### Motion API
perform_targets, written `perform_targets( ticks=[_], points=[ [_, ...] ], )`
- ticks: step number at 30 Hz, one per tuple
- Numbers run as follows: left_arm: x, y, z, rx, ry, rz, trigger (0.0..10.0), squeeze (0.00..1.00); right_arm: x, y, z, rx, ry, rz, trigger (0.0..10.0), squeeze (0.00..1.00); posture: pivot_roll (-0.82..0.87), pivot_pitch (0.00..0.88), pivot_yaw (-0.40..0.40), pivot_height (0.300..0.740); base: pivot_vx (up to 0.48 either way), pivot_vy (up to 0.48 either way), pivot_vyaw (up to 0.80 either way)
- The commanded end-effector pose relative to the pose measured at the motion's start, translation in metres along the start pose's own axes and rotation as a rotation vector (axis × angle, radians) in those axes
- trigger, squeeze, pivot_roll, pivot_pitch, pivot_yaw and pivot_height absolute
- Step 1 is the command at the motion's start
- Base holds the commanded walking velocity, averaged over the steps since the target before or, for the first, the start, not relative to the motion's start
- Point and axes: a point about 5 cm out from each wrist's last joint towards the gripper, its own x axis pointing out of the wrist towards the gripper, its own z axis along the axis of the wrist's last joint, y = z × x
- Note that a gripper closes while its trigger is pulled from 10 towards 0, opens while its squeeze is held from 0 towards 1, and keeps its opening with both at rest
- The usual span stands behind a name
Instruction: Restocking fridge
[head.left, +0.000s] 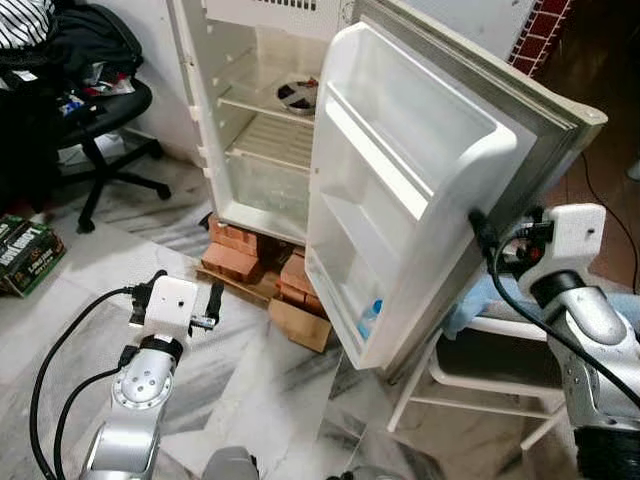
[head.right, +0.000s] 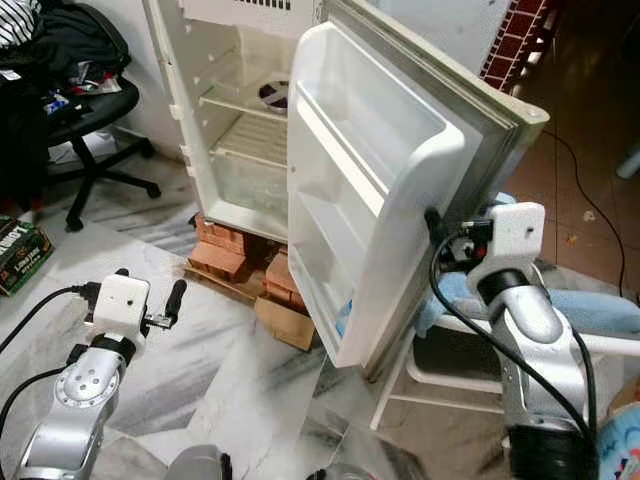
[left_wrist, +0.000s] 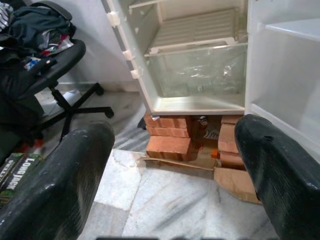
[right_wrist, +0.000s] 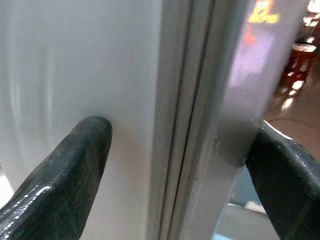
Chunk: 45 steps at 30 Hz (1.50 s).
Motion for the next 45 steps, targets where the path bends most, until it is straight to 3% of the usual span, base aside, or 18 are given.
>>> perform_targets(
  ticks=[1, 2, 4, 5, 7, 8, 11, 14, 15, 17, 19, 27, 32, 40, 45],
  points=[
    [-0.003, -0.005, 0.001, -0.042, 0.016, -0.067, 10.0, 0.0, 0.004, 0.021, 0.018, 0.148, -0.066, 0.171, 10.0, 0.0, 0.01, 0.028, -0.062, 0.74, 0.0, 0.0, 0.0],
    [-0.003, -0.006, 0.001, -0.056, 0.019, -0.086, 10.0, 0.0, 0.003, 0.027, 0.023, 0.186, -0.08, 0.219, 10.0, 0.0, 0.01, 0.028, -0.062, 0.74, 0.0, 0.0, 0.0],
    [-0.006, -0.01, 0.001, -0.062, 0.02, -0.116, 10.0, 0.0, -0.008, 0.058, 0.04, 0.359, -0.106, 0.506, 10.0, 0.0, 0.01, 0.027, -0.06, 0.74, 0.0, 0.0, 0.0],
    [-0.006, -0.01, 0.001, -0.062, 0.02, -0.116, 10.0, 0.0, -0.008, 0.058, 0.04, 0.359, -0.106, 0.506, 10.0, 0.0, 0.01, 0.027, -0.06, 0.74, 0.0, 0.0, 0.0],
    [-0.006, -0.013, 0.0, -0.062, 0.026, -0.128, 10.0, 0.0, -0.025, 0.076, 0.051, 0.481, -0.107, 0.726, 10.0, 0.0, 0.0, 0.026, -0.06, 0.74, 0.0, 0.0, 0.0],
    [-0.006, -0.013, 0.0, -0.064, 0.028, -0.133, 10.0, 0.0, -0.028, 0.077, 0.052, 0.501, -0.104, 0.755, 10.0, 0.0, 0.0, 0.027, -0.06, 0.74, 0.0, 0.0, 0.0],
    [-0.006, -0.015, -0.001, -0.071, 0.035, -0.147, 10.0, 0.0, -0.025, 0.072, 0.045, 0.508, -0.081, 0.709, 10.0, 0.0, 0.0, 0.027, -0.061, 0.74, 0.0, 0.0, 0.0],
    [-0.005, -0.018, -0.002, -0.077, 0.053, -0.197, 10.0, 0.0, -0.005, 0.051, 0.023, 0.316, -0.045, 0.422, 10.0, 0.0, 0.0, 0.029, -0.058, 0.74, 0.0, 0.0, 0.0],
    [-0.005, -0.018, -0.002, -0.077, 0.053, -0.197, 10.0, 0.0, -0.005, 0.051, 0.023, 0.316, -0.045, 0.422, 10.0, 0.0, 0.0, 0.029, -0.058, 0.74, 0.0, 0.0, 0.0],
    [-0.006, -0.021, -0.003, -0.072, 0.063, -0.232, 10.0, 0.0, 0.004, 0.034, 0.015, 0.251, -0.06, 0.229, 10.0, 0.0, 0.01, 0.03, -0.058, 0.74, 0.0, 0.0, 0.0],
    [-0.007, -0.022, -0.002, -0.067, 0.066, -0.244, 10.0, 0.0, 0.006, 0.025, 0.009, 0.194, -0.066, 0.122, 10.0, 0.0, 0.01, 0.03, -0.058, 0.74, 0.0, 0.0, 0.0],
    [-0.008, -0.018, -0.002, -0.064, 0.066, -0.184, 10.0, 0.0, 0.0, 0.018, -0.009, 0.117, 0.001, -0.033, 10.0, 0.0, 0.01, 0.038, -0.063, 0.74, 0.0, 0.0, 0.0],
    [-0.001, -0.007, -0.004, -0.028, 0.067, -0.123, 10.0, 0.0, -0.002, 0.031, -0.022, 0.12, -0.011, -0.148, 10.0, 0.0, 0.01, 0.031, -0.063, 0.74, 0.0, 0.371, 0.0],
    [0.004, -0.007, 0.0, -0.002, 0.039, -0.136, 10.0, 0.0, 0.004, 0.039, -0.031, 0.119, -0.017, -0.201, 10.0, 0.0, 0.0, 0.02, -0.067, 0.74, 0.0, 0.476, 0.0],
    [0.007, 0.001, -0.001, 0.011, 0.034, -0.095, 10.0, 0.0, 0.007, 0.042, -0.036, 0.116, -0.011, -0.225, 10.0, 0.0, 0.01, 0.008, -0.066, 0.74, 0.0, 0.476, -0.61]
  ],
)
